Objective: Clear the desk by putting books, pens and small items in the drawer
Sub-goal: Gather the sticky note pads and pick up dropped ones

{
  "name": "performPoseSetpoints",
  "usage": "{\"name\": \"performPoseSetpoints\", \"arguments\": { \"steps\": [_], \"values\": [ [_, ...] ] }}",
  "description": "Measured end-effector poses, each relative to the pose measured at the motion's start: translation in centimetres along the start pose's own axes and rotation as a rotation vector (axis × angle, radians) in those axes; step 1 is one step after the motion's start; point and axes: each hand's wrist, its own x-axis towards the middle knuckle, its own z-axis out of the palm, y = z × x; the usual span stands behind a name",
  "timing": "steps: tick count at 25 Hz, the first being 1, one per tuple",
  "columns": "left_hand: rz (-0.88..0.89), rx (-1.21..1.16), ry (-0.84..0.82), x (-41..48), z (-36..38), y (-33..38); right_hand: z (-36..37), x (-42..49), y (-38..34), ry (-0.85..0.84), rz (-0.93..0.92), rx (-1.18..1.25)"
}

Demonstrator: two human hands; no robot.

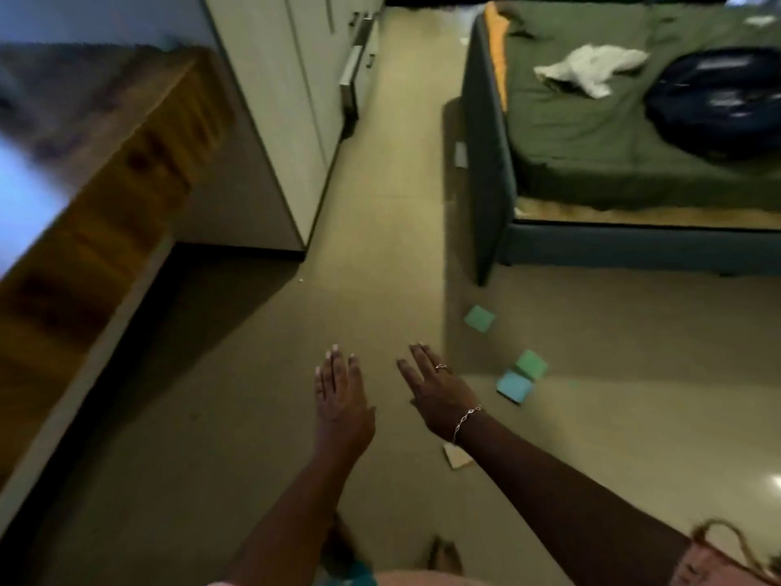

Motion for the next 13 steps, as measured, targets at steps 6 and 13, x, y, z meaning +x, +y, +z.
{"name": "performPoseSetpoints", "arguments": {
  "steps": [6, 13],
  "values": [
    [0.304, 0.128, -0.114, 5.0, 3.9, 8.7, 0.7, -7.6, 11.7, -0.082, 0.36, 0.069],
    [0.415, 0.18, -0.343, 11.7, 11.6, 12.0, 8.6, -13.7, 19.4, -0.132, 0.768, 0.259]
  ]
}}
